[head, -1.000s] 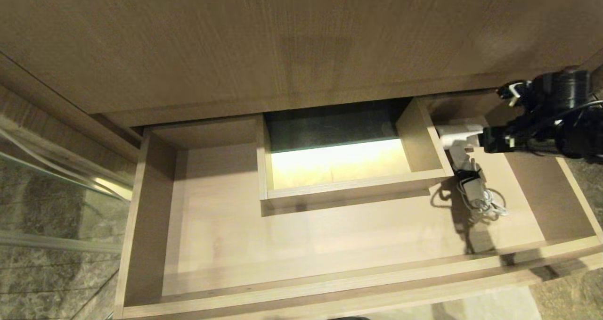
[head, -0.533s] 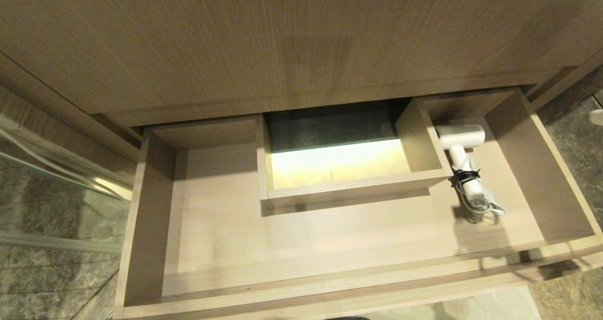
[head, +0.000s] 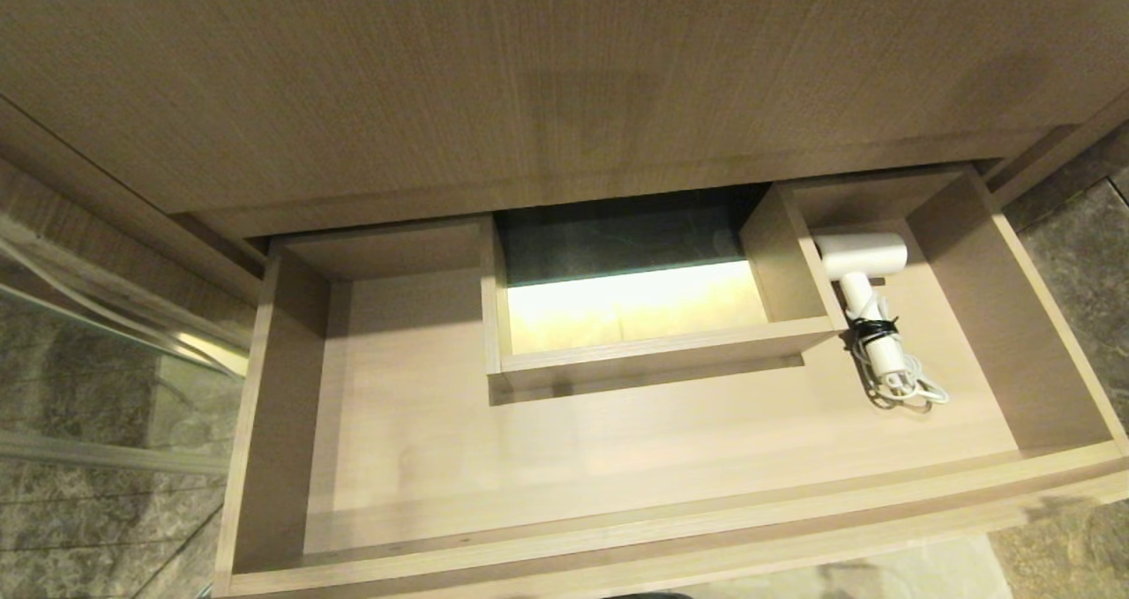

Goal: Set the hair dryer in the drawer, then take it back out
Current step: Close the drawer

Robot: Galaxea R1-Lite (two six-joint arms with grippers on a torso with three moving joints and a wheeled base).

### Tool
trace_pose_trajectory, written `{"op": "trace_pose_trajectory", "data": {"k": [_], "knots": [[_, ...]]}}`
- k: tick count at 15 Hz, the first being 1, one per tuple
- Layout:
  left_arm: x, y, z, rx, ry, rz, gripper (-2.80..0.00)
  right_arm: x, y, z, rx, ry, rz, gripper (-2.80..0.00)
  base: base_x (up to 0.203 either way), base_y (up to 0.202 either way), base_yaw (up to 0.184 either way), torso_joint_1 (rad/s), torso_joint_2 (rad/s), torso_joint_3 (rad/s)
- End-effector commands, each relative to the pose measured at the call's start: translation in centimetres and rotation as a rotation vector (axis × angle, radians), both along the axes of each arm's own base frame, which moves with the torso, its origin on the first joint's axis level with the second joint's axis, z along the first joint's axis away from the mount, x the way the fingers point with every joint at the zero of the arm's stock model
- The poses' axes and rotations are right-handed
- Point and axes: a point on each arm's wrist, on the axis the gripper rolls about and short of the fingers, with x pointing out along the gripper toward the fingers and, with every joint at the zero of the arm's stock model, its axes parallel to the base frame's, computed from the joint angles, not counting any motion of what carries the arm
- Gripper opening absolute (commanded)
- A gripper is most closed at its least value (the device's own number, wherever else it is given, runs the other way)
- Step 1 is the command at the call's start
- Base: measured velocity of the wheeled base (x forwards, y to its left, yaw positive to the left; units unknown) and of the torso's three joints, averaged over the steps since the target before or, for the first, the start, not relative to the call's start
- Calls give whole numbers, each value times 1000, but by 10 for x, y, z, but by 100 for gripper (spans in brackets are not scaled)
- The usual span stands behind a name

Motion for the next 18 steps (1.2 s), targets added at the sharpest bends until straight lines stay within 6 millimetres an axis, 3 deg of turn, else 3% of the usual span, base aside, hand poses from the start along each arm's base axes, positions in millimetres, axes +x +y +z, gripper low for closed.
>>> {"op": "trace_pose_trajectory", "data": {"k": [1, 8, 12, 18], "knots": [[0, 0, 0, 0, 0, 1, -280, -8, 0, 1, -4, -30, -7, -280, 0, 0, 0, 0, 0, 0], [0, 0, 0, 0, 1, 1, -280, -3, 2, -8, 80, 8, 81, -280, 0, 0, 0, 0, 0, 0], [0, 0, 0, 0, 0, 1, -280, 6, 2, -28, 115, 35, 85, -280, 0, 0, 0, 0, 0, 0], [0, 0, 0, 0, 0, 1, -280, 6, 3, -24, 133, -6, 95, -280, 0, 0, 0, 0, 0, 0]]}}
